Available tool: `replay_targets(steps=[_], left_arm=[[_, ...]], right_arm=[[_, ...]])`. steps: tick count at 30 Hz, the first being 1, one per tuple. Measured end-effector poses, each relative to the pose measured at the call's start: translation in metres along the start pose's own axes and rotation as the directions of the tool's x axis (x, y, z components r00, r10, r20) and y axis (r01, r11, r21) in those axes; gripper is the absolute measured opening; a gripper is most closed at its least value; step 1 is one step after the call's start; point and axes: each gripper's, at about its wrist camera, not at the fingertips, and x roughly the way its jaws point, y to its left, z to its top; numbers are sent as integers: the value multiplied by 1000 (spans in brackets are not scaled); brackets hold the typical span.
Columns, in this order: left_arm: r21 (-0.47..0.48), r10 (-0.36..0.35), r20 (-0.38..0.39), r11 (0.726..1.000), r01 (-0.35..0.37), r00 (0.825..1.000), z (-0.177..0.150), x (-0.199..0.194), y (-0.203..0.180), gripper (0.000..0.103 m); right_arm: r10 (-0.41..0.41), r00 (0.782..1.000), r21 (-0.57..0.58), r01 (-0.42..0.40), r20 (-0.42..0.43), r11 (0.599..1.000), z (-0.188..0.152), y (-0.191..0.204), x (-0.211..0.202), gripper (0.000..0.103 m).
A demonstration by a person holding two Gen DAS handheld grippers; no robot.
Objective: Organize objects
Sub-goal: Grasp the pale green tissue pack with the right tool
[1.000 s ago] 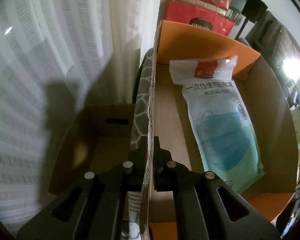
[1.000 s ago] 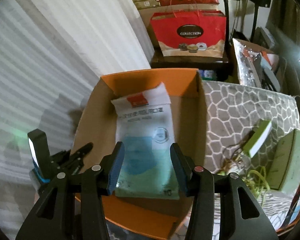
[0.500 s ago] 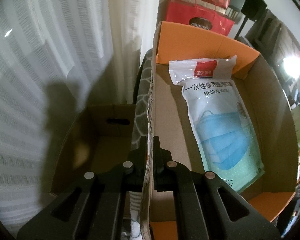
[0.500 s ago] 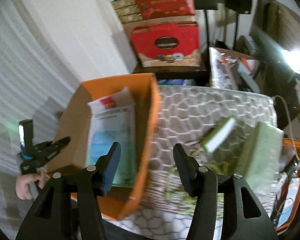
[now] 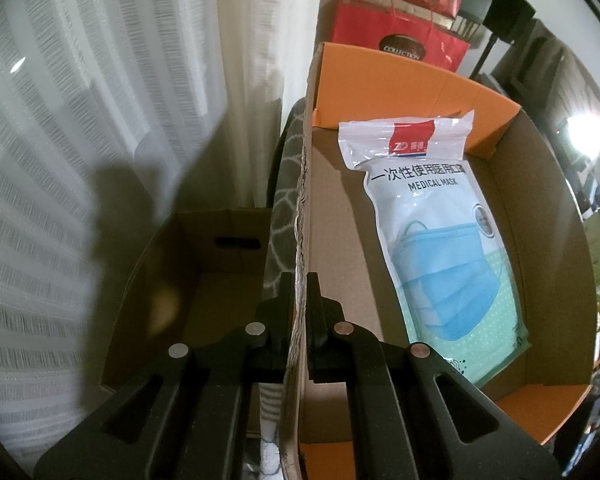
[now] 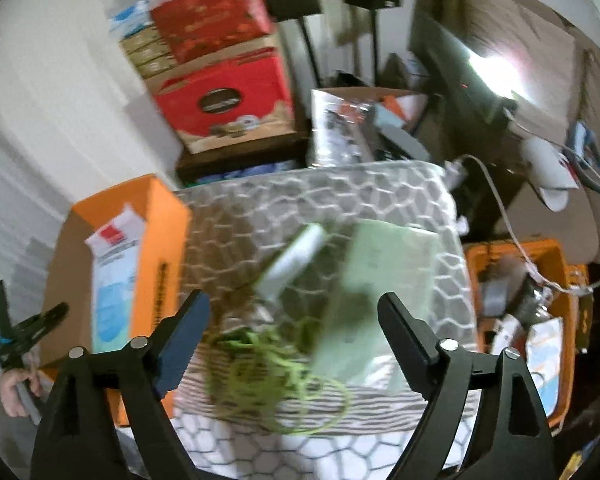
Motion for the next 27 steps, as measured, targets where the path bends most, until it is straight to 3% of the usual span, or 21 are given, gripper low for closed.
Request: replay_targets(steps=[12, 24, 27], left_arm=[[2, 4, -2, 1000, -4, 1000, 1, 0, 1, 5], [0, 10, -3, 1000, -10, 1000, 2, 0, 0, 5], [1, 10, -3, 1000, -10, 1000, 2, 0, 0, 5]], right_arm=[[-48, 998, 87, 52, -50, 995, -14, -42, 26, 89], [-55, 997, 123, 62, -63, 991, -19, -43, 46, 89], [-62, 996, 137, 70, -66, 988, -20, -45, 53, 97]])
